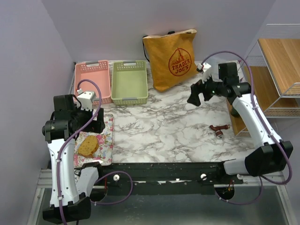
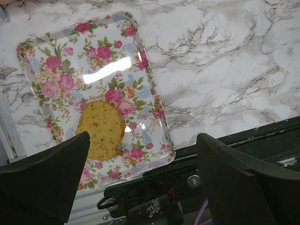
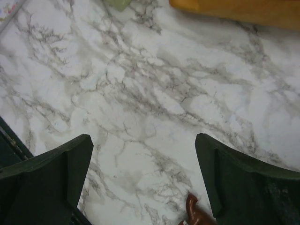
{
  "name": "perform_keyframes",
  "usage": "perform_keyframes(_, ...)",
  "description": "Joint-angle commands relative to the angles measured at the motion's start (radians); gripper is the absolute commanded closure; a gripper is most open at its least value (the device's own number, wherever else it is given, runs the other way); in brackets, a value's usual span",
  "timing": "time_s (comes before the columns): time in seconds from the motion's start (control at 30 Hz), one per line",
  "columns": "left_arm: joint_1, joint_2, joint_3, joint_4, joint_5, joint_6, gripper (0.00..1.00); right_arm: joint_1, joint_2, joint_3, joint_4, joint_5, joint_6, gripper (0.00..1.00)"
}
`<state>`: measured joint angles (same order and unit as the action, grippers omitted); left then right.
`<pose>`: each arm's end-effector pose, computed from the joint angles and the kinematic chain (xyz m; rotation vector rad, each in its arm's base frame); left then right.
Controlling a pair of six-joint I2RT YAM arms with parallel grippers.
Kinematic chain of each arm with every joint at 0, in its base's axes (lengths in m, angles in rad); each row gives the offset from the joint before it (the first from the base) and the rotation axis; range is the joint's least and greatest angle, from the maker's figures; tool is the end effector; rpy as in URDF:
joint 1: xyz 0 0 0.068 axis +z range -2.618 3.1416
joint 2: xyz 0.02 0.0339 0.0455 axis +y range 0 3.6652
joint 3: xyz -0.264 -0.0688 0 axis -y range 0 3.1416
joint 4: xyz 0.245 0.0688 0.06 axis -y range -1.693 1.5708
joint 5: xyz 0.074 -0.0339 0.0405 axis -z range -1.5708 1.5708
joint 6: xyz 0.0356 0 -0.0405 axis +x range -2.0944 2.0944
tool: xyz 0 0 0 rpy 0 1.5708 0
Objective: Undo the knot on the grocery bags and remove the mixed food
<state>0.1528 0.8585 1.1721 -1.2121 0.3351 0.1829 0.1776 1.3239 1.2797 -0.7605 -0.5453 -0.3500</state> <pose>0.1293 0.0081 0.3618 0.1790 2.4122 -0.2617 0.2677 0.0668 0.3434 -0.8428 2.1350 0.5563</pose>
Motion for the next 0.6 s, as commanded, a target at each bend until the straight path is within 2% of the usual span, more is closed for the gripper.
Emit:
perform_keyframes(0.0,-0.005,0.012,0.048,-0.010,0.104,0.028,0.01,0.000,0.177,0.253,0.112,0.031,0.030,0.00)
perform_keyframes(0.13,-0.006,0.052,0.070,-0.036,0.166,0.053,0.01,0.000,0.419,0.612,0.198,0.046,0.122,0.00)
perform_keyframes(0.23,-0.009,0.068,0.065,-0.047,0.173,0.049,0.01,0.004,0.570,0.776,0.299,0.076,0.140,0.00)
perform_keyframes(0.43,-0.009,0.037,0.028,-0.044,0.129,0.057,0.02,0.007,0.744,0.898,0.545,0.194,0.102,0.00)
perform_keyframes(0.57,-0.008,0.017,0.028,-0.050,0.122,0.074,0.02,0.008,0.843,0.969,0.574,0.189,-0.014,0.00)
